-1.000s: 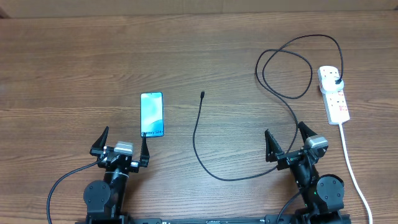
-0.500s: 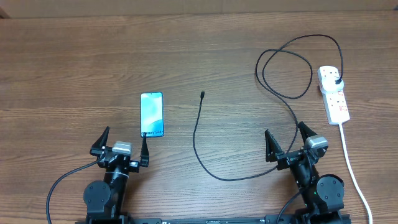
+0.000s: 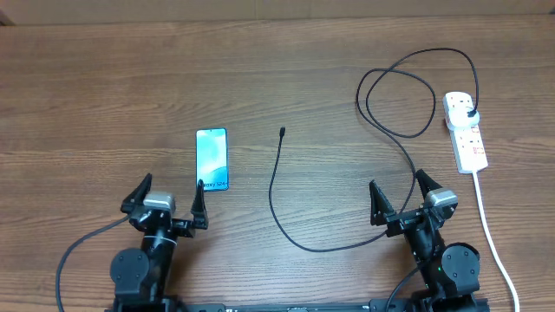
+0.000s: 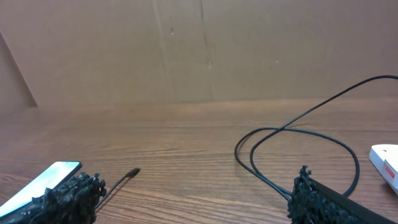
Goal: Plug charger to phone and switch on socket
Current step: 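Move the left gripper over the smartphone and lower toward it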
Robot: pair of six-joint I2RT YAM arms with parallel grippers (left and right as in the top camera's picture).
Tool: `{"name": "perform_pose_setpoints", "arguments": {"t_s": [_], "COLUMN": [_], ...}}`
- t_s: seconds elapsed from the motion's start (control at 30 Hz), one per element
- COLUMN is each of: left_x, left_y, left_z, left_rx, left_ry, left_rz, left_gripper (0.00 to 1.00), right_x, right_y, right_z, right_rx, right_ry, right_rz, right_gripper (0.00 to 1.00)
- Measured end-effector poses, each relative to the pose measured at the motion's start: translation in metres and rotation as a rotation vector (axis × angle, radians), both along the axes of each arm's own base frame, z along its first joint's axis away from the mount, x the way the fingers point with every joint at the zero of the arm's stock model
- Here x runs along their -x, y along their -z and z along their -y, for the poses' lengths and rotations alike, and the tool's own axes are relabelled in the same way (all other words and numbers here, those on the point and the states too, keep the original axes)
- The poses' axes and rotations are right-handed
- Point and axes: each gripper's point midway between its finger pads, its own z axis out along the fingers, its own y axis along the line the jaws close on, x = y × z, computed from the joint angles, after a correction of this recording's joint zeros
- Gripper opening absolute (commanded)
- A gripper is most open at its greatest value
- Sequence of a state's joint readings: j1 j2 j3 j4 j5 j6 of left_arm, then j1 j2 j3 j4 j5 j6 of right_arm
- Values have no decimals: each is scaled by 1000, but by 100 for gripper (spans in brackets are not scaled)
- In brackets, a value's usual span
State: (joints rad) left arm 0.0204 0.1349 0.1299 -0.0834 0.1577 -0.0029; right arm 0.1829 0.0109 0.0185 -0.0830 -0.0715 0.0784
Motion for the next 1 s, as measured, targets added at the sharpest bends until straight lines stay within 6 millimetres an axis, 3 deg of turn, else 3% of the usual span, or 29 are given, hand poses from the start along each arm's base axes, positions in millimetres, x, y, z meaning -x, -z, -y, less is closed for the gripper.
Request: {"name": "perform_pose_setpoints", "arguments": {"t_s": [0.23, 0.67, 0.83, 1.0], "left_x": [-15, -59, -76, -84], "left_y": [-45, -129, -138, -126], "left_z": [8, 42, 45, 47], "left_rx": [15, 99, 142, 185], "left_ry": [48, 252, 259, 255], "left_rz": [-90, -348, -568, -800], "left_gripper": [100, 100, 100, 99], "right_x": [0, 0, 0, 0], "right_y": [0, 0, 0, 0], "right_z": [0, 0, 0, 0], "right_rx": [0, 0, 0, 0], "right_ry": [0, 0, 0, 1], "right_rz": [1, 0, 0, 0], "right_gripper": [100, 100, 100, 100]}}
